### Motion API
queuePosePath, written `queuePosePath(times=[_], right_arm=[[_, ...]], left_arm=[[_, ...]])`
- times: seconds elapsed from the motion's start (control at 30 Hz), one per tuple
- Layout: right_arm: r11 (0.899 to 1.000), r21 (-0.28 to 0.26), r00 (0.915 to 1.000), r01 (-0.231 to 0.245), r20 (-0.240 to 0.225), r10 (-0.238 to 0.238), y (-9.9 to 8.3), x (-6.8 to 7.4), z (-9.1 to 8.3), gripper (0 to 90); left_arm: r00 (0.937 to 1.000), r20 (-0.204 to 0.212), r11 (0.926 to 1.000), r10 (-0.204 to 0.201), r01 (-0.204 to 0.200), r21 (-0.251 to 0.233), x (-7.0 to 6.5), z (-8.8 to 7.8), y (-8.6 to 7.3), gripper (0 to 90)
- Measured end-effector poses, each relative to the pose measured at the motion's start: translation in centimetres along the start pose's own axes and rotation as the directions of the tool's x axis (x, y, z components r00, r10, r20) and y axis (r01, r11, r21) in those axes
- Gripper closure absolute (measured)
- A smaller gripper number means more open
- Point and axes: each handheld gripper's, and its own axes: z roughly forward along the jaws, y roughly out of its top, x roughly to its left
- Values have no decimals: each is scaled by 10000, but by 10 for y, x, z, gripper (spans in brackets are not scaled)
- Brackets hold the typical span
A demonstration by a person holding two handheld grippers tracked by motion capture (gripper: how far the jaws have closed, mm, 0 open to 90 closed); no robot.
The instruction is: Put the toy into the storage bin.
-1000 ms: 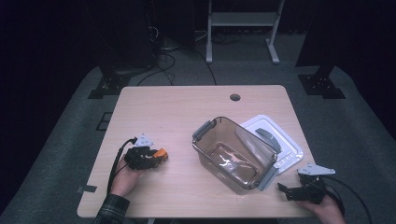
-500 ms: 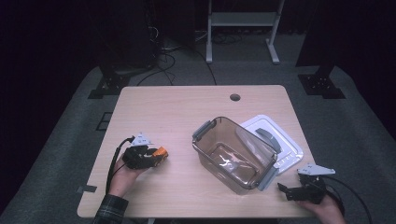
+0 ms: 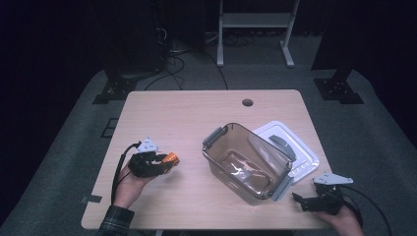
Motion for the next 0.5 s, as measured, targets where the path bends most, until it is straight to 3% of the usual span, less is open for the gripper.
queuePosePath(times=[0.5], right_arm=[[10000,0,10000,2,-1,-2,0,0,0,13]], left_arm=[[9995,311,9994,23,-12,-359,-12,-11,15,586]])
